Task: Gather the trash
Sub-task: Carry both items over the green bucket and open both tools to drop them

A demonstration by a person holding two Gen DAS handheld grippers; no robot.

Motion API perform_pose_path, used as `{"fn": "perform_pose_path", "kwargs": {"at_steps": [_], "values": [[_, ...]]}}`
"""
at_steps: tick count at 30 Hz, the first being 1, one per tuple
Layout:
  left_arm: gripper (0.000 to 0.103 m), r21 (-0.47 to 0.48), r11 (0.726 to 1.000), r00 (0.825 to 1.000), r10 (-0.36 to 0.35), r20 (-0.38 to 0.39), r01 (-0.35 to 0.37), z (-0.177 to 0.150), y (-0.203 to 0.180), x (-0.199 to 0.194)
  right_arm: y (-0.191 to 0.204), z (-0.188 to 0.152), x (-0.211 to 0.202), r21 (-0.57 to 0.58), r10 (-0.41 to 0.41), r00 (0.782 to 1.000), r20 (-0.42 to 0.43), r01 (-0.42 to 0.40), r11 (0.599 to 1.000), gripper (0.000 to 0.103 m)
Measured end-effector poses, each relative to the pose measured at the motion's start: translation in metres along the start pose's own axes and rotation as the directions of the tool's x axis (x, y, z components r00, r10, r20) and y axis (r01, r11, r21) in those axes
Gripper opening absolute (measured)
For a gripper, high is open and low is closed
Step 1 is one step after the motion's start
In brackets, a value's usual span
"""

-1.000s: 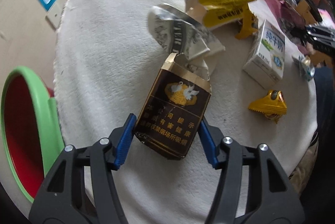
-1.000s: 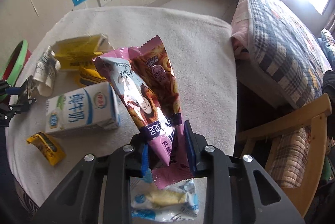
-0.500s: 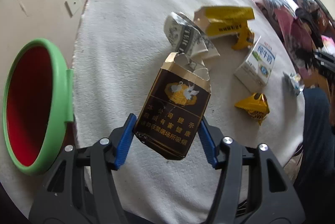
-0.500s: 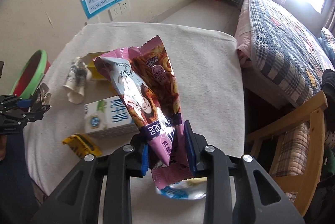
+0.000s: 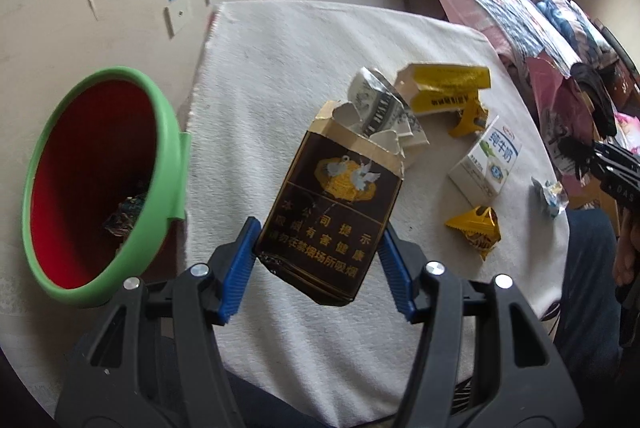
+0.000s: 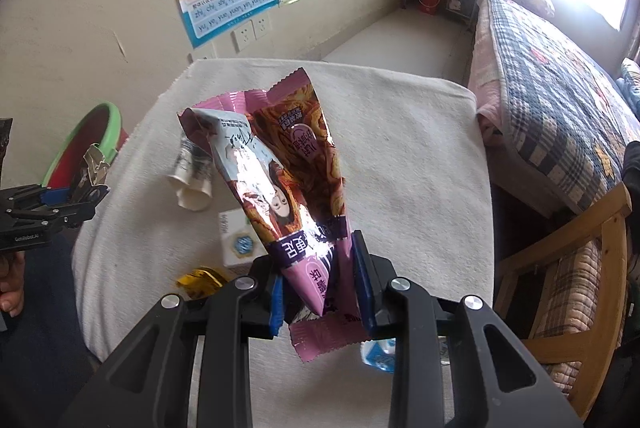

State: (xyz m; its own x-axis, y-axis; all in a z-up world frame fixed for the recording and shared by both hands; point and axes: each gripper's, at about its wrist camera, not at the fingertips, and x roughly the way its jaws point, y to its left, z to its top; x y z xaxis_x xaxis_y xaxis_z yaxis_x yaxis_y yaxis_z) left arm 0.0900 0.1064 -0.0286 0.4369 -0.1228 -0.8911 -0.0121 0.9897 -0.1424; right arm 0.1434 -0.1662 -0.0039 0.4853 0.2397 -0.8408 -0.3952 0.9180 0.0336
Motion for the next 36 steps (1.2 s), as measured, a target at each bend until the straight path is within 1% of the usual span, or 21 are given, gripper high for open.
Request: {"fn": "perform_pose_path", "kwargs": {"at_steps": [9,16,24,29,36], "values": [[0.056,-0.043,0.999,0.999,0.003,0.051,-0.001,0.000,0.016,-0.020,0.030,0.014,-0.008,-0.040,0.027,0.999,0.027,-0.026,0.999,0.028],[0.056,-0.075,0.997,0.996,0.021,0.090,-0.015,0.001,0.031,-0.037,0.057,0.025,-0.010,-0.076,0.059,0.997,0.044,-0.056,0.996,0.028],[0.056,-0.132,0.989,0.988,0.081,0.130,-0.064,0.000,0.062,-0.054,0.091,0.041,-0.011,-0.127,0.097,0.994,0.058,-0.089,0.988,0.028],[0.056,-0.192,0.978,0.983,0.110,0.147,-0.080,-0.003,0.084,-0.062,0.114,0.052,-0.011,-0.155,0.127,0.990,0.067,-0.115,0.981,0.028],[0.056,-0.245,0.965,0.976,0.141,0.167,-0.097,-0.007,0.111,-0.075,0.155,0.069,-0.006,-0.214,0.177,0.982,0.068,-0.159,0.964,0.028]]}}
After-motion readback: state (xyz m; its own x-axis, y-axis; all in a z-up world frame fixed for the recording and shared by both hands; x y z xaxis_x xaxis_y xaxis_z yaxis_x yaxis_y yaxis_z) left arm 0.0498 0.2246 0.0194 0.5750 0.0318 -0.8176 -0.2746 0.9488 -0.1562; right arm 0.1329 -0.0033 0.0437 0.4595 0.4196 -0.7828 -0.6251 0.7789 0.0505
